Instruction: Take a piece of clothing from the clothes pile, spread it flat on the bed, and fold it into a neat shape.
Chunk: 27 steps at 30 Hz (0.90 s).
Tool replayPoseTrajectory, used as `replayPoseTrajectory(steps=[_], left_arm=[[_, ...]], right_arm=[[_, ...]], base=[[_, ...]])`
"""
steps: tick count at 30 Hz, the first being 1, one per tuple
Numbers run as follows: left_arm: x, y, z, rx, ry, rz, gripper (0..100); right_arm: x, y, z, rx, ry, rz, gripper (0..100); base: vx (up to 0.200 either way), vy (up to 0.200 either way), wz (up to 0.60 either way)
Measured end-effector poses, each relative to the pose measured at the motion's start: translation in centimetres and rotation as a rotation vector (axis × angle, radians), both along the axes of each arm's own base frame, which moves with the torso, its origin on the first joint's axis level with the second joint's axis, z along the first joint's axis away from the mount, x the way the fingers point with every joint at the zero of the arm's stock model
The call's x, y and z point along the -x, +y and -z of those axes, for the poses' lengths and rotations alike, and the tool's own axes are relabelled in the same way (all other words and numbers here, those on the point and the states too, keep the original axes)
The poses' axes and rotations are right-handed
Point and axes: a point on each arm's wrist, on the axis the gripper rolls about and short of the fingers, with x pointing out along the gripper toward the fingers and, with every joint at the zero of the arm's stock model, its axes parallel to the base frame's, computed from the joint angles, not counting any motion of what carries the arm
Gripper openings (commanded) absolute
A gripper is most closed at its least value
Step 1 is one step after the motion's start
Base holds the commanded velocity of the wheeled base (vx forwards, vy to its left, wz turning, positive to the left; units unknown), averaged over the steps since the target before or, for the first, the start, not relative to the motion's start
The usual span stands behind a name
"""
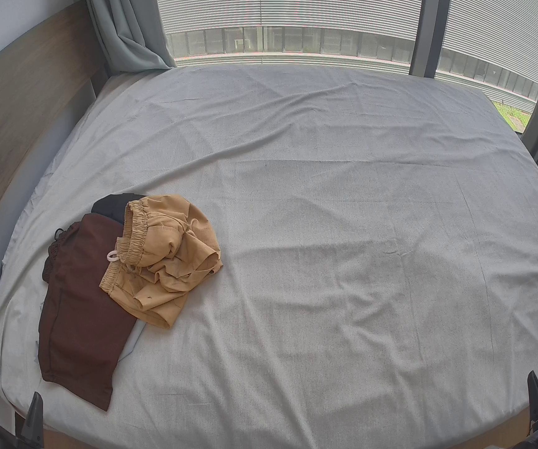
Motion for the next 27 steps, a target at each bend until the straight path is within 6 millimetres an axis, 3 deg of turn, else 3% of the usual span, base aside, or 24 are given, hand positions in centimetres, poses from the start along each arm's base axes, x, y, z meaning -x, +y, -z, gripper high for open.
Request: replayPoseTrajectory(steps=[19,27], left_arm=[[0.0,0.0,-0.4,-0.006,-0.034,0.009,100],[0.7,-0.1,-3.6,0.011,-0.163,0.031,100]], right_arm=[[0.0,0.0,0.0,0.002,0.0,-0.002,100],[0.0,0.0,0.0,0.002,0.0,-0.001,100]], base=[[0.0,0.0,0.0],[0.0,0.0,0.0]])
